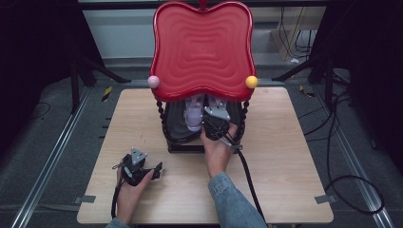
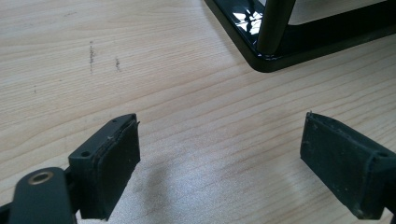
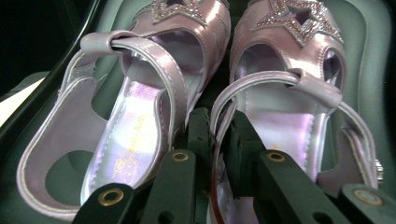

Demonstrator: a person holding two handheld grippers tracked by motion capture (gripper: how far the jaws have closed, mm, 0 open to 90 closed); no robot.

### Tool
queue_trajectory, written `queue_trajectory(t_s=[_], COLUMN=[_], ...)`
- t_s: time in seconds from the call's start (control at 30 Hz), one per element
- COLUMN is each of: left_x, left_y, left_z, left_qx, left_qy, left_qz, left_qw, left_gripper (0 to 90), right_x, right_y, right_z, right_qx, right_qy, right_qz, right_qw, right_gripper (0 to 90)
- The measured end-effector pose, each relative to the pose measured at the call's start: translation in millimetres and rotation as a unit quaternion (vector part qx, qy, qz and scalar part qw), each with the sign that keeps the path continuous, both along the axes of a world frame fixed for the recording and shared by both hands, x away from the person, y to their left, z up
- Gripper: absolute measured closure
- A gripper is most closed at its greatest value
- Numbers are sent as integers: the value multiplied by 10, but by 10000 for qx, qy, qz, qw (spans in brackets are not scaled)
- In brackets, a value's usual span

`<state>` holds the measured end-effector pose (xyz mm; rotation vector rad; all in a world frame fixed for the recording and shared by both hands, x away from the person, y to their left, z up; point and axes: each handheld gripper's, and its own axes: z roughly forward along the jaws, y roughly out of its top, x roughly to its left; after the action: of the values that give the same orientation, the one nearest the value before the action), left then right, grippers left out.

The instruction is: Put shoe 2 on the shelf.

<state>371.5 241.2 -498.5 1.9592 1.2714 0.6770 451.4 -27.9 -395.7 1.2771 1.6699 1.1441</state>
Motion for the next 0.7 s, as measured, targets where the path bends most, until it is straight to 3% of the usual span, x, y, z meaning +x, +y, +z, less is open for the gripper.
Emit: queue_trajectory(t_s=[0.17,0.3,0.5,0.57,0.6,0.7], left_x=[0,-1,-4,-6,-7,-6], left_y=[-9,-18,-24,-26,-26,-27], left_z=[-4,-5,-3,-2,-1,-3], left_qx=[-15,-28,-14,-15,-14,-15], left_qy=[9,8,11,10,7,11], left_qz=[-2,-9,-28,-32,-31,-29], left_qw=[10000,10000,10000,10000,10000,10000], left_gripper=[112,112,112,112,112,112], right_x=[10,2,-98,-152,-213,-230], right_y=[15,3,-28,-46,-57,-44], right_z=[9,14,32,27,35,67], right_qx=[-37,-40,-125,-115,-102,-76], right_qy=[9,49,58,77,62,45], right_qz=[-7,45,133,159,211,263], right_qw=[10000,10000,9998,9998,9997,9996], right_gripper=[820,767,722,733,812,864])
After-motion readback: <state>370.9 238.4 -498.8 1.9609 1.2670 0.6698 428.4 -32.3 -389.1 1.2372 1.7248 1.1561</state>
